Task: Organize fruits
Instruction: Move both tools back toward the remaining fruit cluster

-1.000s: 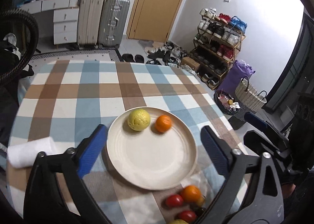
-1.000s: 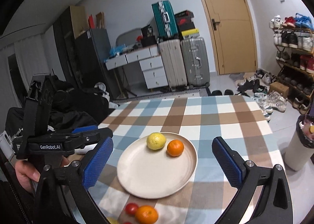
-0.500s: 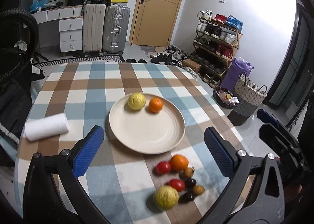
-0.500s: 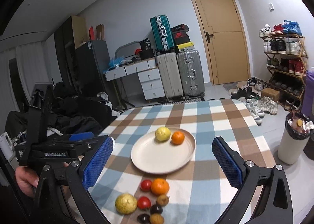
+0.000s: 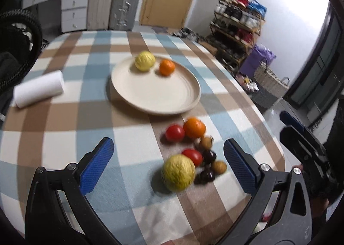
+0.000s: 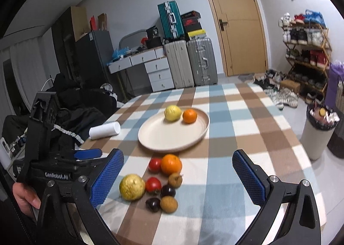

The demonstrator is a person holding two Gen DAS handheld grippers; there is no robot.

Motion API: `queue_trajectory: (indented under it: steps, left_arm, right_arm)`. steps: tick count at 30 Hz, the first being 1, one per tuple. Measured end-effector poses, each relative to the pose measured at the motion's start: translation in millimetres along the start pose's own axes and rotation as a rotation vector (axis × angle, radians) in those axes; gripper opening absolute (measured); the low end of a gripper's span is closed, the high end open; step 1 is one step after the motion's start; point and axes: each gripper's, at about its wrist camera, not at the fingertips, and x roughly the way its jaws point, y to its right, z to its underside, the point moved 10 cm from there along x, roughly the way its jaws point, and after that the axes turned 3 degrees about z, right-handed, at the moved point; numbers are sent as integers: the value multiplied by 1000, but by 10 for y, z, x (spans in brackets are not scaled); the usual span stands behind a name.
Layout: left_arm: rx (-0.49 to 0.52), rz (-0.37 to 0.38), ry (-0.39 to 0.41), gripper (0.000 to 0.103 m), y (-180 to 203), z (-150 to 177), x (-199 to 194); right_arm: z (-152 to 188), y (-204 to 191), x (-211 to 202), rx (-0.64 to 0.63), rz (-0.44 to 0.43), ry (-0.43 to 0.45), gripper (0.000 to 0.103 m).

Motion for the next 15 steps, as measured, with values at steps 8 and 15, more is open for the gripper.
queue_trajectory:
  steps: [8,15]
  left_arm:
    - [50,2,-70,102,21,261,271]
    - [56,42,-141,99,-1,434,461]
  right_arm:
    - [239,77,127,30,-18,-61,103]
    - [324,11,221,8,-54,-74,103]
